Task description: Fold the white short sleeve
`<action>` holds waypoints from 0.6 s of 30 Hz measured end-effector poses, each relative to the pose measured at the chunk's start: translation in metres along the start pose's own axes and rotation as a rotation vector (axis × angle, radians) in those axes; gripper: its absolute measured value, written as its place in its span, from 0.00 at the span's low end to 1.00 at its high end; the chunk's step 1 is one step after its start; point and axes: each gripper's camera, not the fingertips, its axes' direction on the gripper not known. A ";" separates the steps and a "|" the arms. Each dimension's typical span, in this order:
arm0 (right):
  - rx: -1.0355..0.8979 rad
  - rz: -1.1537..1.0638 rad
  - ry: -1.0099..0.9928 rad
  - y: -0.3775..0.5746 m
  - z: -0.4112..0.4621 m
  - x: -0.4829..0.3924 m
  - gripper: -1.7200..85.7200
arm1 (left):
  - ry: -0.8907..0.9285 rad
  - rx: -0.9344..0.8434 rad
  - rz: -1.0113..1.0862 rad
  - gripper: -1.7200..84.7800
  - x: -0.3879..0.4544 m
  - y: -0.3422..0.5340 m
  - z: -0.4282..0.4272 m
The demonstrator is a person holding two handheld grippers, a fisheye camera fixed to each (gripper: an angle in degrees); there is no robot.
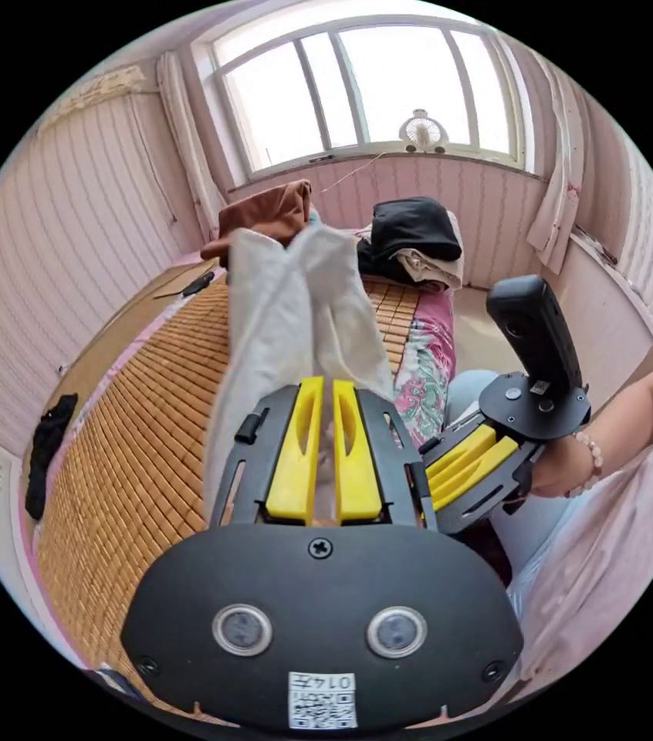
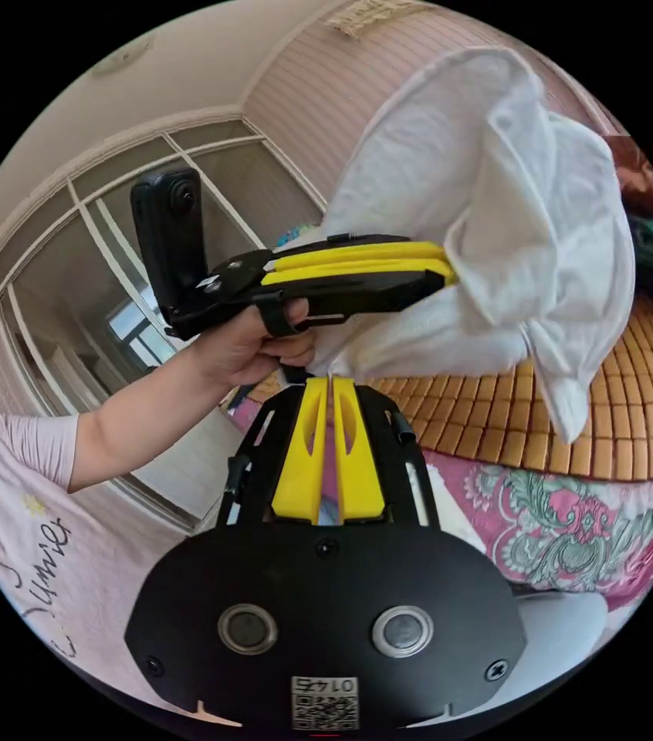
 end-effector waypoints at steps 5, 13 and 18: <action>-0.237 0.087 0.061 0.043 0.026 0.021 0.02 | 0.108 0.081 -0.301 0.02 -0.022 0.093 -0.009; -0.159 0.082 0.280 0.039 -0.022 0.014 0.03 | -0.055 0.111 -0.433 0.09 -0.019 0.178 -0.076; -0.112 0.046 0.476 0.009 -0.014 0.015 0.12 | -0.127 -0.059 -0.500 0.15 -0.024 0.208 -0.052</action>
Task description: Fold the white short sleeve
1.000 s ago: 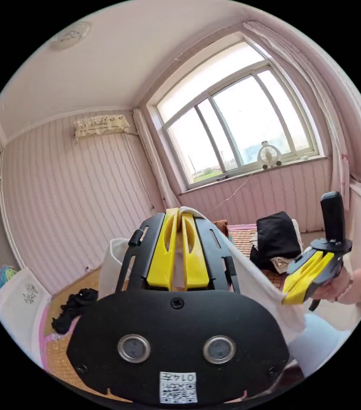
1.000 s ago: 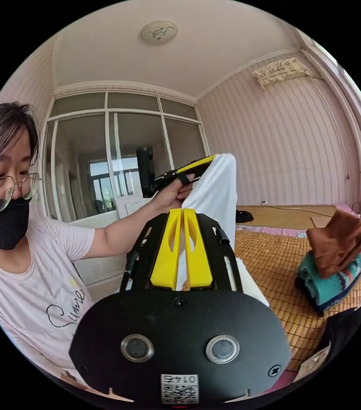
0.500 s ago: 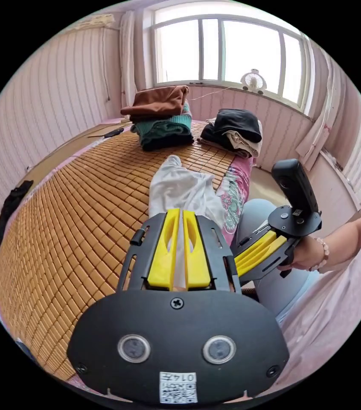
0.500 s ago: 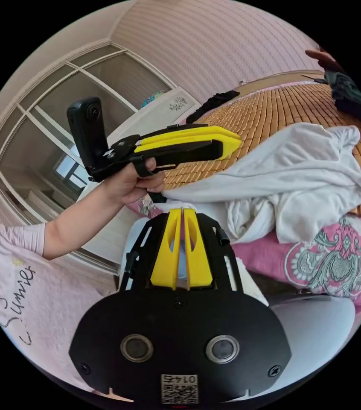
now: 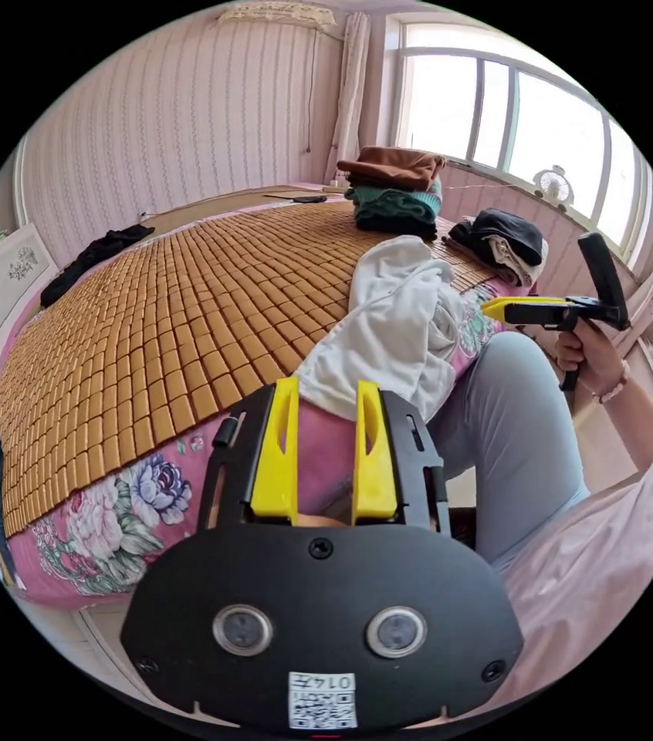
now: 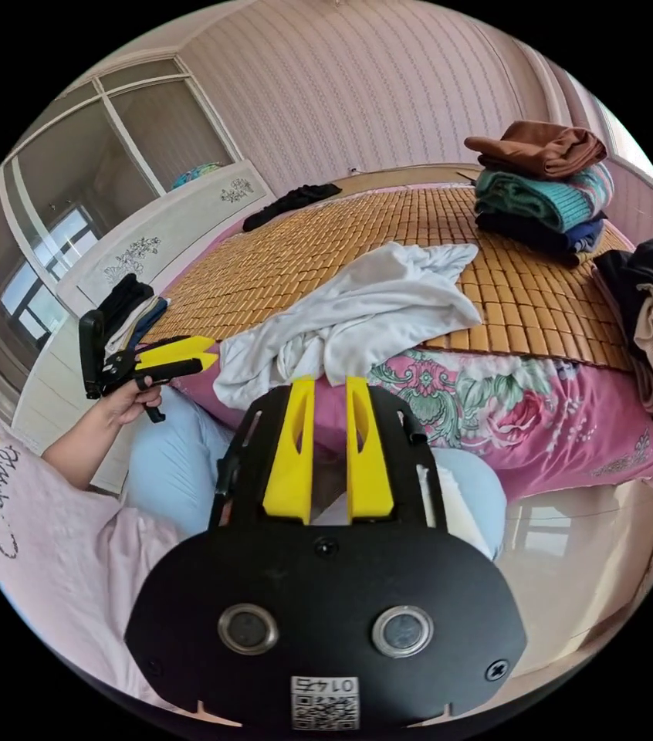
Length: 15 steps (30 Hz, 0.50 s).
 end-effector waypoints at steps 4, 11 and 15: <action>0.058 0.081 0.077 -0.035 0.025 0.014 0.15 | -0.018 -0.048 -0.055 0.12 -0.020 -0.005 0.011; 0.049 0.040 -0.021 -0.087 0.025 0.010 0.05 | 0.061 0.101 -0.076 0.01 -0.051 0.008 -0.043; 0.146 -0.172 0.019 -0.174 -0.017 -0.033 0.05 | 0.081 0.310 -0.241 0.01 -0.092 0.028 -0.110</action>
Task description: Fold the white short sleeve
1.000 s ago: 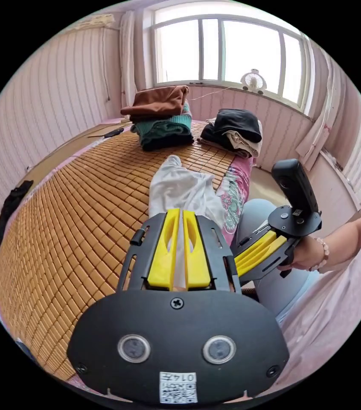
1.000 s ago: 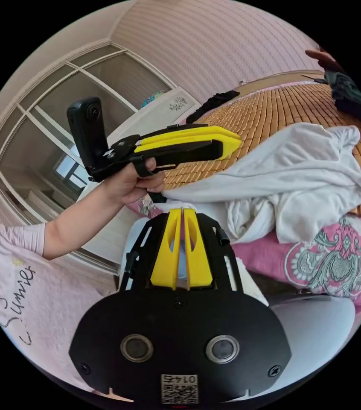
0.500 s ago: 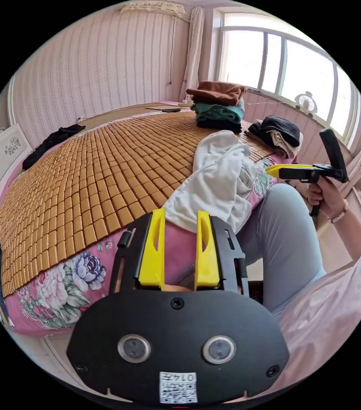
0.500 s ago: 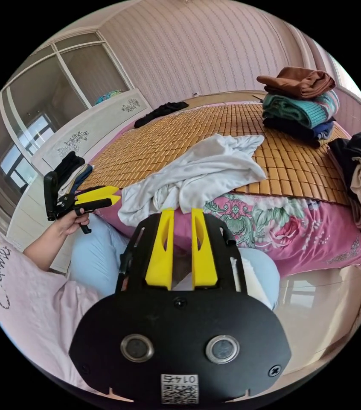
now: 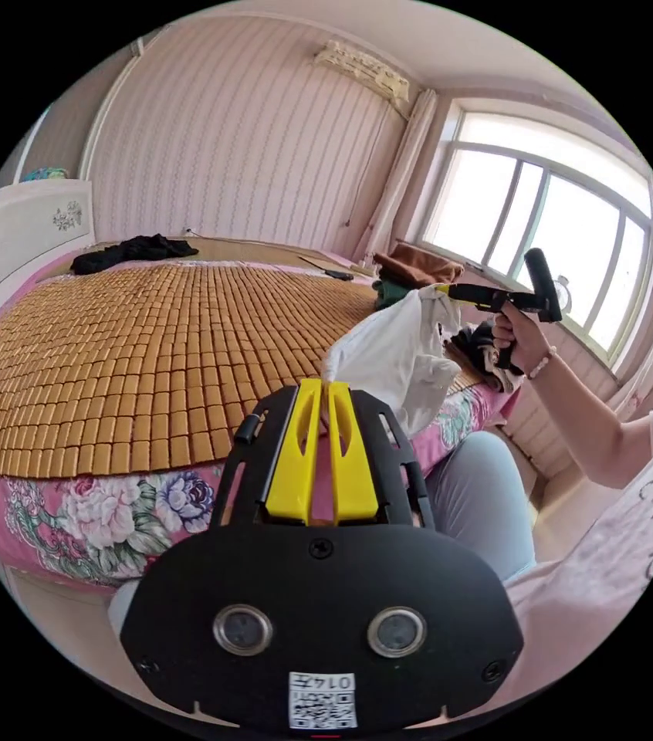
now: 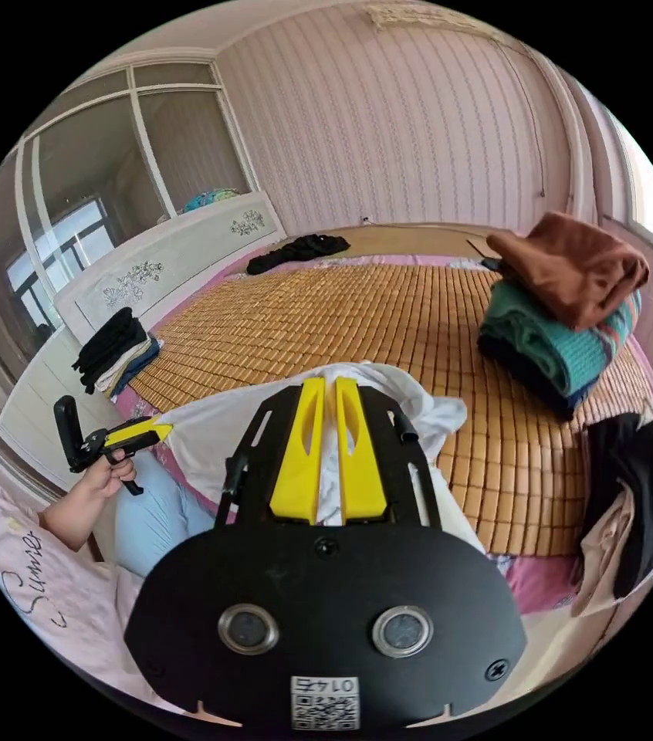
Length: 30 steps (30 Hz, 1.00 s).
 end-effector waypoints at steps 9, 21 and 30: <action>0.033 -0.264 0.032 -0.150 0.026 -0.083 0.10 | -0.217 0.080 -0.154 0.01 -0.082 0.027 -0.117; -0.443 0.118 -0.003 0.062 0.067 -0.012 0.15 | -0.135 -0.004 -0.235 0.01 -0.123 0.064 -0.160; -0.380 0.209 -0.233 0.118 0.012 0.006 0.03 | -0.026 0.088 -0.251 0.01 -0.110 0.073 -0.219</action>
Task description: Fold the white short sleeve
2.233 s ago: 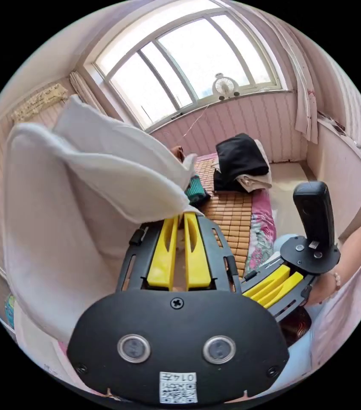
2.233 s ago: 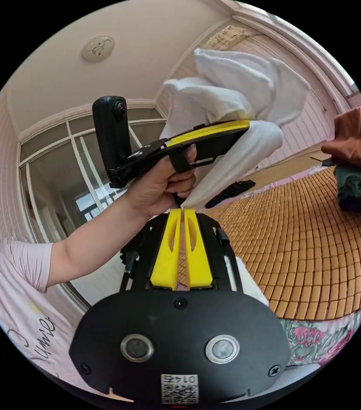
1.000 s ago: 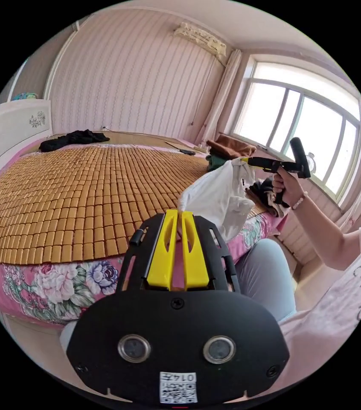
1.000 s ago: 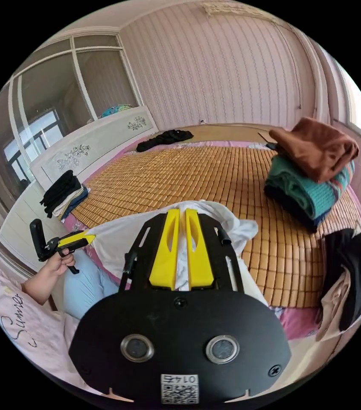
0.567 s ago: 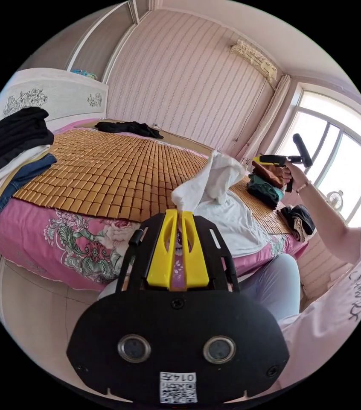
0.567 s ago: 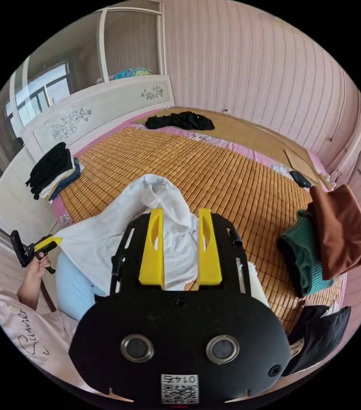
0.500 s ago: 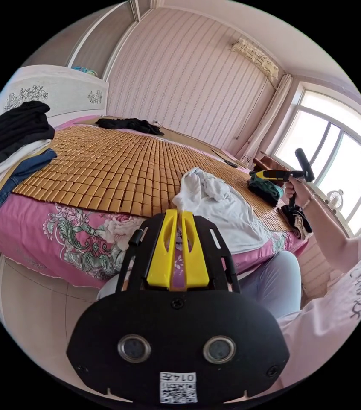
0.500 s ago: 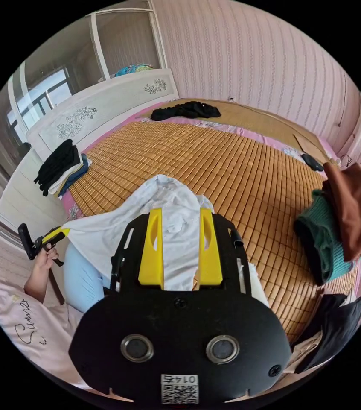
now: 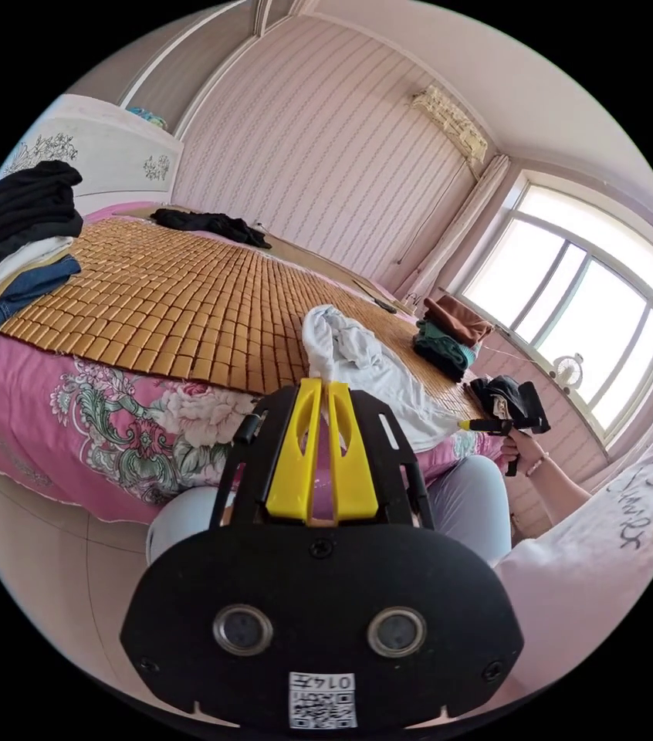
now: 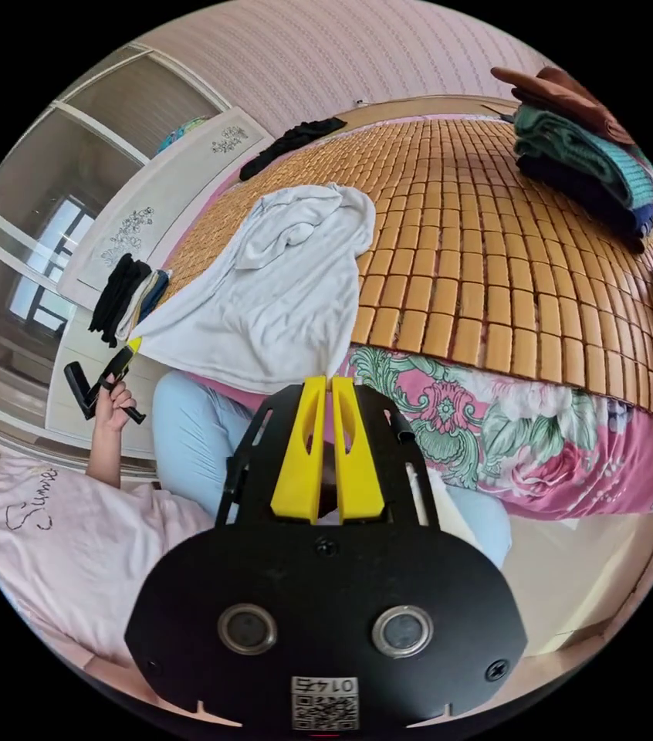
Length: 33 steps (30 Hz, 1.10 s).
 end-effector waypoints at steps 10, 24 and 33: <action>0.674 -0.435 -0.289 0.046 -0.306 -0.098 0.02 | 0.174 0.549 0.366 0.01 0.104 -0.109 -0.235; 0.948 -0.758 -0.102 0.079 -0.493 -0.242 0.02 | -0.044 0.742 0.605 0.01 0.219 -0.234 -0.412; 0.591 -0.372 0.072 -0.122 -0.353 -0.148 0.02 | -0.246 0.246 0.409 0.01 0.131 -0.357 -0.192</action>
